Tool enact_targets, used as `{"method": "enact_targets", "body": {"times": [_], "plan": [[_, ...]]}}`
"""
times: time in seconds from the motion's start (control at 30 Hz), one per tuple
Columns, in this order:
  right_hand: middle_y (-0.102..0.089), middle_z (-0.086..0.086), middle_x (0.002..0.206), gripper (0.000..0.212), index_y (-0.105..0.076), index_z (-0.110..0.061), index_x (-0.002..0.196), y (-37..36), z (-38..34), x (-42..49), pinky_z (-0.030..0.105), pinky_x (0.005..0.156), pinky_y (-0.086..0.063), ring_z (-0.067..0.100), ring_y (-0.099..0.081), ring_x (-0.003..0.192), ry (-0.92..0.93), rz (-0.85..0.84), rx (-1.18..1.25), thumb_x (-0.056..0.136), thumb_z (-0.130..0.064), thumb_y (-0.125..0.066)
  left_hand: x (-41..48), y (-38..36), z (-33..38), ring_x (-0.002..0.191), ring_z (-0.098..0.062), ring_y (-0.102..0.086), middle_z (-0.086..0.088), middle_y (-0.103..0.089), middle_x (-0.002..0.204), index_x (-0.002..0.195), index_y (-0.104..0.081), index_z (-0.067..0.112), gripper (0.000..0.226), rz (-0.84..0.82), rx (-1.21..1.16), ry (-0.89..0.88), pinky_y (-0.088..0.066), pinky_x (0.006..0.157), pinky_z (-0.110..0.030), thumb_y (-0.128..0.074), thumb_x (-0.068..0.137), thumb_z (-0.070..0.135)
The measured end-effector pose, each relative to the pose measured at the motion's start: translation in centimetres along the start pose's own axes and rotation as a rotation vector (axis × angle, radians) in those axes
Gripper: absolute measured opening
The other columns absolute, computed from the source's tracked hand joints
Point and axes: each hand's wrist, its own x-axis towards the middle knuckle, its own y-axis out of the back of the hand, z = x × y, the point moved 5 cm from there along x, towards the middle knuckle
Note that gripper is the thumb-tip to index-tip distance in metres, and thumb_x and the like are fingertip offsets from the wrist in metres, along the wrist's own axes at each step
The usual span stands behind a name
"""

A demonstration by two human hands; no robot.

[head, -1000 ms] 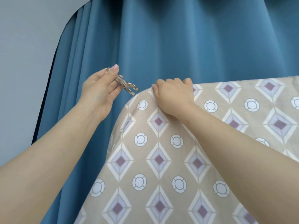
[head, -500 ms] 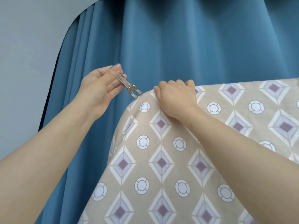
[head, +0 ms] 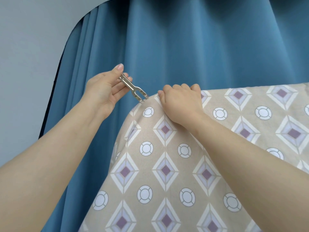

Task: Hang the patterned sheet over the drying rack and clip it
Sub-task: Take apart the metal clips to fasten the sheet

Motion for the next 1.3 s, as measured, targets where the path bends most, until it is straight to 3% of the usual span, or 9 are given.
{"method": "enact_targets", "body": {"times": [0.43, 0.7, 0.9, 1.1, 1.17, 1.3], "plan": [[-0.061, 0.008, 0.103, 0.041, -0.053, -0.011, 0.104, 0.3, -0.3, 0.1, 0.040, 0.092, -0.027, 0.028, -0.048, 0.095, -0.001, 0.020, 0.005, 0.102, -0.033, -0.019, 0.8, 0.2, 0.0, 0.074, -0.015, -0.071, -0.007, -0.067, 0.084, 0.087, -0.058, 0.008, 0.011, 0.011, 0.114, -0.037, -0.057, 0.067, -0.025, -0.066, 0.086, 0.015], [-0.060, 0.009, 0.104, 0.041, -0.053, -0.010, 0.104, 0.2, -0.3, 0.0, 0.040, 0.093, -0.027, 0.030, -0.049, 0.099, -0.002, 0.025, 0.001, 0.102, -0.033, -0.019, 0.4, -0.9, -2.1, 0.070, -0.015, -0.070, -0.007, -0.066, 0.081, 0.084, -0.057, 0.008, 0.012, -0.036, 0.123, 0.033, -0.058, 0.069, -0.027, -0.066, 0.086, 0.015], [-0.060, 0.009, 0.102, 0.040, -0.053, -0.010, 0.102, 0.1, 0.1, -0.1, 0.040, 0.092, -0.027, 0.027, -0.042, 0.087, -0.017, 0.053, -0.018, 0.102, -0.032, -0.020, 0.3, -1.1, -3.5, 0.075, -0.014, -0.070, -0.006, -0.066, 0.084, 0.088, -0.057, 0.007, 0.019, -0.046, 0.105, 0.113, -0.058, 0.064, -0.024, -0.065, 0.087, 0.024], [-0.061, 0.009, 0.103, 0.041, -0.054, -0.010, 0.103, 0.2, 0.0, -0.2, 0.040, 0.091, -0.027, 0.029, -0.049, 0.097, -0.020, 0.037, -0.007, 0.102, -0.032, -0.020, -0.5, -1.5, -4.0, 0.078, -0.014, -0.068, -0.004, -0.065, 0.086, 0.084, -0.056, 0.011, 0.013, -0.047, 0.146, 0.118, -0.057, 0.077, -0.029, -0.059, 0.091, 0.022], [-0.061, 0.009, 0.103, 0.041, -0.054, -0.010, 0.103, 0.3, -0.1, -0.3, 0.040, 0.091, -0.027, 0.030, -0.050, 0.098, -0.014, 0.032, -0.009, 0.102, -0.033, -0.020, -0.8, -1.3, -4.1, 0.075, -0.013, -0.068, -0.003, -0.066, 0.085, 0.092, -0.059, 0.012, 0.007, -0.053, 0.231, 0.089, -0.056, 0.079, -0.031, -0.059, 0.092, 0.019], [-0.060, 0.009, 0.106, 0.040, -0.054, -0.010, 0.104, 0.6, -0.2, -0.3, 0.040, 0.094, -0.027, 0.030, -0.049, 0.103, -0.012, 0.008, 0.011, 0.102, -0.033, -0.020, -1.3, -0.8, -3.7, 0.087, -0.019, -0.067, -0.002, -0.069, 0.091, 0.127, -0.052, 0.014, 0.037, 0.009, 0.423, -0.018, -0.051, 0.091, -0.038, -0.058, 0.090, 0.018]]}}
